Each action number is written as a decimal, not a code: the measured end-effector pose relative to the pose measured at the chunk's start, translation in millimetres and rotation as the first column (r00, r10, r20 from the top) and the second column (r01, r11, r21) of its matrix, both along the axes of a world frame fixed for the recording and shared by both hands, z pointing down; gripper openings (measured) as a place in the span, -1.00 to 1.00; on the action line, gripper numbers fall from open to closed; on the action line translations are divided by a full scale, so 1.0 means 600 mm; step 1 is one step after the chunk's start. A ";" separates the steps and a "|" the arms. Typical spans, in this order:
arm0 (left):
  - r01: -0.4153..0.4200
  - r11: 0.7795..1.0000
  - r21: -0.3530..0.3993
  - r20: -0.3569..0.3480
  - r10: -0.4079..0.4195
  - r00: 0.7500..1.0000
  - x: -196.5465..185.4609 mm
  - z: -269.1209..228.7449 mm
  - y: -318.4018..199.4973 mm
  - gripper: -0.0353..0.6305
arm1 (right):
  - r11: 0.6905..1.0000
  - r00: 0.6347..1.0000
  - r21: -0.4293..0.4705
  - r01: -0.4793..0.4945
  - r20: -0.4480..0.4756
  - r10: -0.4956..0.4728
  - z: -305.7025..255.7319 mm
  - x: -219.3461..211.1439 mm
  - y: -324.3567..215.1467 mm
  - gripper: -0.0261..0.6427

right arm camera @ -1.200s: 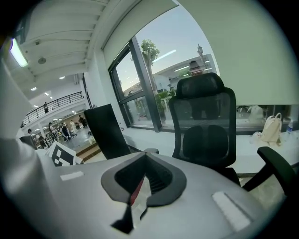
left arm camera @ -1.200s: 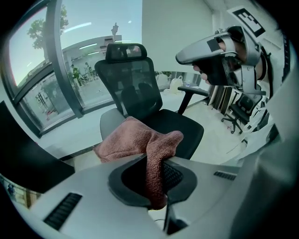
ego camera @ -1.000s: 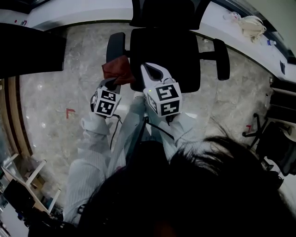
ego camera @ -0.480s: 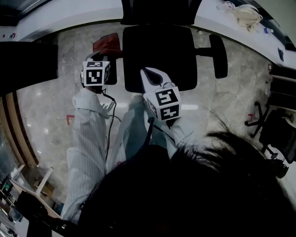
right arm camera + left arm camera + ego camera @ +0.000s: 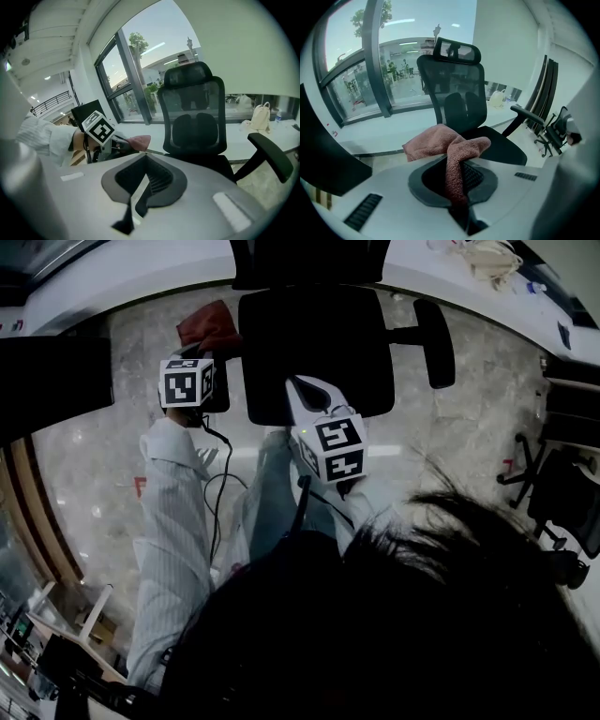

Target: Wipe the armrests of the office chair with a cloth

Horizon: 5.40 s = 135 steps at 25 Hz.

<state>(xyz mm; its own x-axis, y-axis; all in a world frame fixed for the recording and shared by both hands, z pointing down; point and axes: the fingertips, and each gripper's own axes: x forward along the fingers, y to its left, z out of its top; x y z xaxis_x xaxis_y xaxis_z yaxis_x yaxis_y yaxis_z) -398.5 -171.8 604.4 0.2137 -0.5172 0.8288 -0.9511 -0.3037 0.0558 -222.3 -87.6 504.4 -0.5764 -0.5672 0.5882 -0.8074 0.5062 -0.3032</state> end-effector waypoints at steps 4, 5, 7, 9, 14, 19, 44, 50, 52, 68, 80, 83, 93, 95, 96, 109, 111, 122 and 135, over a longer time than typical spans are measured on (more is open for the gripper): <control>0.008 1.000 -0.007 -0.017 -0.009 1.000 0.010 -0.006 0.053 -0.81 | 1.000 1.000 0.013 0.015 0.005 -0.015 -0.011 -0.003 0.007 -0.92; 0.005 1.000 -0.007 -0.017 -0.005 1.000 0.012 -0.008 0.069 -0.81 | 1.000 1.000 0.018 0.020 0.007 -0.020 -0.015 -0.006 0.010 -0.92; -0.013 1.000 -0.010 -0.003 0.013 1.000 0.013 -0.012 0.107 -0.81 | 0.999 0.999 0.033 0.033 0.010 -0.033 -0.026 -0.012 0.018 -0.92; -0.032 0.999 -0.018 0.019 0.032 0.999 0.014 -0.018 0.149 -0.81 | 0.998 0.999 0.050 0.043 0.011 -0.043 -0.039 -0.017 0.025 -0.92; -0.011 0.999 -0.040 0.022 0.012 1.000 0.014 -0.030 0.253 -0.81 | 0.994 0.998 0.093 0.056 0.025 -0.058 -0.076 -0.033 0.039 -0.92; 0.053 0.994 -0.092 -0.057 -0.059 0.997 0.020 -0.018 0.318 -0.81 | 0.989 0.996 0.124 0.075 0.038 -0.080 -0.107 -0.051 0.047 -0.92; 0.083 0.833 0.547 -0.361 0.145 0.921 0.142 -0.533 0.159 -0.81 | 0.912 0.987 0.387 -0.134 0.130 0.090 -0.383 0.089 0.033 -0.92; 0.015 0.824 0.567 -0.354 0.227 0.907 0.232 -0.537 0.145 -0.81 | 0.902 0.983 0.393 -0.179 0.117 0.144 -0.361 0.174 0.036 -0.92; -0.009 0.819 0.574 -0.323 0.237 0.916 0.257 -0.534 0.134 -0.81 | 0.901 0.981 0.390 -0.188 0.121 0.152 -0.350 0.202 0.029 -0.92; 0.200 0.788 0.582 -0.324 0.000 0.946 0.666 -0.531 0.080 -0.81 | 0.904 0.989 0.423 0.068 0.090 -0.116 -0.359 0.596 -0.067 -0.92; 0.173 0.812 0.558 -0.282 -0.010 0.959 0.879 -0.536 0.069 -0.81 | 0.860 0.955 0.467 0.206 0.094 -0.280 -0.373 0.757 -0.068 -0.92; 0.130 0.821 0.557 -0.259 0.023 0.966 0.906 -0.529 0.057 -0.81 | 0.794 0.936 0.529 0.299 0.000 -0.352 -0.388 0.744 -0.058 -0.90; -0.020 0.884 0.467 -0.100 0.075 0.992 0.930 -0.505 0.059 -0.81 | 0.514 0.690 0.460 0.724 -0.478 -0.544 -0.361 0.709 -0.031 -0.33; -0.028 0.897 0.441 -0.081 0.070 0.994 0.927 -0.502 0.059 -0.81 | 0.481 0.659 0.451 0.752 -0.521 -0.542 -0.353 0.701 -0.027 -0.32; -0.029 0.902 0.432 -0.077 0.069 0.995 0.928 -0.501 0.060 -0.81 | 0.471 0.651 0.450 0.759 -0.531 -0.542 -0.350 0.696 -0.024 -0.32; -0.137 0.904 0.406 0.035 0.134 0.990 0.949 -0.488 0.076 -0.81 | 0.476 0.654 0.454 0.753 -0.588 -0.475 -0.326 0.678 -0.048 -0.30; -0.176 0.901 0.396 0.090 0.153 0.984 0.948 -0.485 0.076 -0.81 | 0.472 0.640 0.438 0.765 -0.599 -0.481 -0.321 0.673 -0.048 -0.30; -0.317 0.905 0.284 0.092 0.303 0.949 0.950 -0.461 0.110 -0.81 | 0.455 0.633 0.445 0.771 -0.607 -0.480 -0.287 0.650 -0.034 -0.82; -0.185 0.904 0.385 -0.066 0.227 0.972 0.907 -0.474 0.106 -0.67 | 0.705 0.833 0.447 0.550 -0.357 -0.423 -0.304 0.702 -0.092 -0.84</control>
